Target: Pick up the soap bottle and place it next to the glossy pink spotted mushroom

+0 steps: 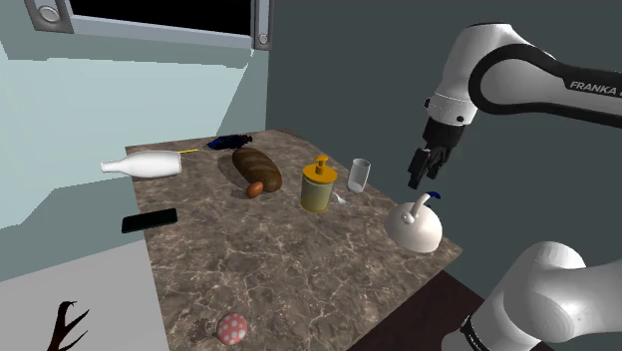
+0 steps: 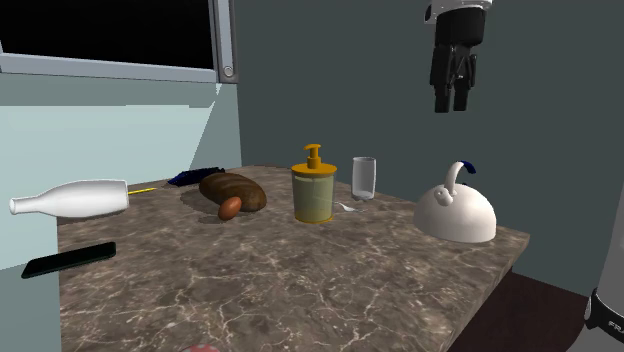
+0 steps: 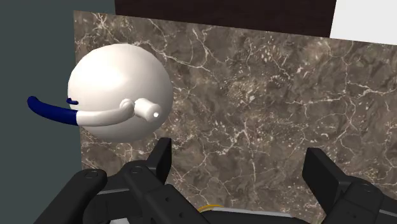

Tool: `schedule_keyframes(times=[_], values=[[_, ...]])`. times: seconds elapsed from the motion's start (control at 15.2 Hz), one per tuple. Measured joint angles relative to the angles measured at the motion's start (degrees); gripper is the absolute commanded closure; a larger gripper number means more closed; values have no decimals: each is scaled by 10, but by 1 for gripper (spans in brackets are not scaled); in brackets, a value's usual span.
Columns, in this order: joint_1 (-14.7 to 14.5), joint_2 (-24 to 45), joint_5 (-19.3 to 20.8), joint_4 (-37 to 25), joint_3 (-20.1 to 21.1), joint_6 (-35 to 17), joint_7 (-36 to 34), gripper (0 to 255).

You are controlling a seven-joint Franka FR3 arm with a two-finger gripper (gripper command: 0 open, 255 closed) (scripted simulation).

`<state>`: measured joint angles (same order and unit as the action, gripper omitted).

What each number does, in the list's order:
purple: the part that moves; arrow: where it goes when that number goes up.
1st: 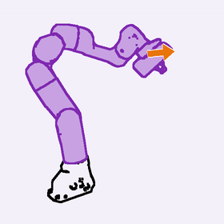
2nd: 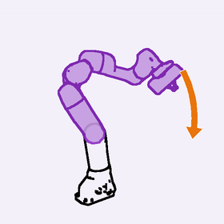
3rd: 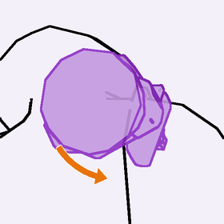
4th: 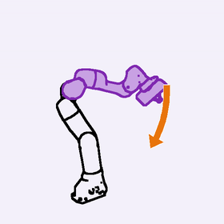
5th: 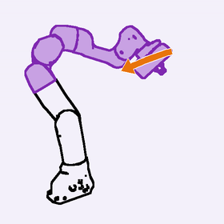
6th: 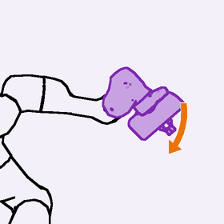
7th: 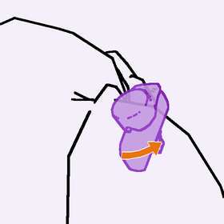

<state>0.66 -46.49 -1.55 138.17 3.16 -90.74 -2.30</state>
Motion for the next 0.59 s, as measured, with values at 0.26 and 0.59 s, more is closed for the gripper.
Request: schedule_keyframes(times=[0.26, 0.59], values=[[1, 41, -2, -8, 3, -40, -2, 0], [5, 140, -1, -45, 4, -120, -1, 0]])
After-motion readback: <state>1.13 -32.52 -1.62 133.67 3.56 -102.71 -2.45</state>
